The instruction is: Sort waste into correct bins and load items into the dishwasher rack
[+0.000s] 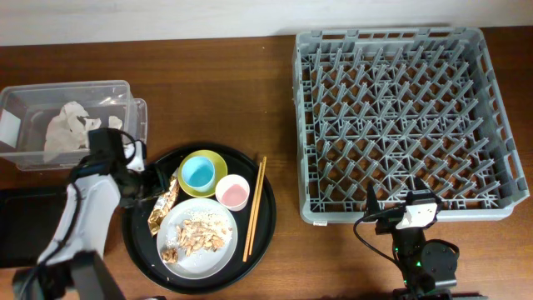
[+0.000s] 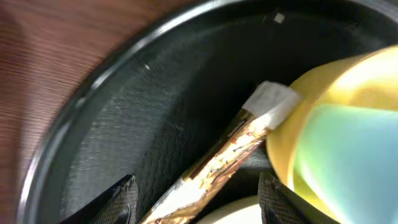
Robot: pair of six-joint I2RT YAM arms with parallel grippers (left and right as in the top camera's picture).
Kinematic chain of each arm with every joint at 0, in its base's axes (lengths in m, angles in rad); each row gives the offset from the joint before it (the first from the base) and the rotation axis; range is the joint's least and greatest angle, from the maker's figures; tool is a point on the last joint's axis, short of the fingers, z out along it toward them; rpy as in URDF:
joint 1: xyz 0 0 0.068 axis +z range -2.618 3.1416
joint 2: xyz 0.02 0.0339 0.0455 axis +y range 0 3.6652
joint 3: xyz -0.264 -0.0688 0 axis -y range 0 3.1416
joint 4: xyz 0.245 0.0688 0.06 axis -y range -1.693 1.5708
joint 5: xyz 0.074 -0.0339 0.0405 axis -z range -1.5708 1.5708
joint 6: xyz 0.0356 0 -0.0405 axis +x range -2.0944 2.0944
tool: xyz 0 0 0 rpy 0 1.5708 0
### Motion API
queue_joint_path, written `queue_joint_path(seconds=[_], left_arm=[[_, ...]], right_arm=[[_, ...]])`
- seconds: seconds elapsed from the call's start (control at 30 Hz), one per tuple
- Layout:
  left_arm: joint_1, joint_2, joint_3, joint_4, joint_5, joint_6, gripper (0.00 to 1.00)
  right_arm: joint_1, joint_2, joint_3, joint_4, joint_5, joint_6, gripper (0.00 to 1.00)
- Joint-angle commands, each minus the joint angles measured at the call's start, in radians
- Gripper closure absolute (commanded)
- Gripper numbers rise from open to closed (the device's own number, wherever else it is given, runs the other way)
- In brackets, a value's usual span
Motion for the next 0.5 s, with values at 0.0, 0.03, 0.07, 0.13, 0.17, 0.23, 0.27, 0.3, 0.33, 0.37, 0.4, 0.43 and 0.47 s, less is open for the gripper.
queue_joint_path(seconds=[0.0, 0.03, 0.07, 0.13, 0.17, 0.23, 0.27, 0.3, 0.33, 0.37, 0.4, 0.43, 0.47], left_arm=[[-0.041, 0.090, -0.005, 0.025, -0.042, 0.059, 0.38], [-0.058, 0.114, -0.005, 0.037, -0.042, 0.060, 0.38], [-0.065, 0.131, -0.005, 0.044, -0.045, 0.060, 0.38], [-0.064, 0.143, -0.005, 0.051, -0.137, 0.060, 0.39], [-0.064, 0.145, -0.006, 0.056, -0.144, 0.060, 0.39], [-0.064, 0.145, -0.006, 0.076, -0.138, 0.060, 0.50], [-0.064, 0.145, -0.009, 0.084, -0.137, 0.060, 0.53], [-0.064, 0.147, -0.017, 0.099, -0.137, 0.060, 0.53], [-0.064, 0.153, -0.038, 0.124, -0.137, 0.060, 0.61], [-0.064, 0.159, -0.058, 0.143, -0.129, 0.060, 0.69], [-0.064, 0.160, -0.061, 0.144, -0.127, 0.060, 0.83], [-0.064, 0.158, -0.042, 0.130, -0.119, 0.056, 1.00], [-0.064, 0.153, -0.013, 0.102, -0.103, 0.056, 1.00]], right_arm=[[-0.006, -0.007, -0.008, -0.002, 0.008, 0.002, 0.02], [-0.006, -0.007, -0.008, -0.002, 0.008, 0.002, 0.02], [-0.006, -0.006, -0.008, -0.002, 0.008, 0.002, 0.02], [-0.006, -0.007, -0.008, -0.002, 0.008, 0.002, 0.02], [-0.006, -0.007, -0.008, -0.002, 0.008, 0.002, 0.02], [-0.006, -0.007, -0.008, -0.002, 0.008, 0.002, 0.02], [-0.006, -0.006, -0.008, -0.002, 0.008, 0.002, 0.01], [-0.006, -0.007, -0.008, -0.002, 0.008, 0.002, 0.02], [-0.006, -0.007, -0.008, -0.002, 0.008, 0.002, 0.02], [-0.006, -0.007, -0.008, -0.002, 0.008, 0.002, 0.01], [-0.006, -0.007, -0.008, -0.002, 0.008, 0.002, 0.01], [-0.006, -0.007, -0.008, -0.002, 0.008, 0.002, 0.02], [-0.006, -0.007, -0.008, -0.002, 0.008, 0.002, 0.02]])
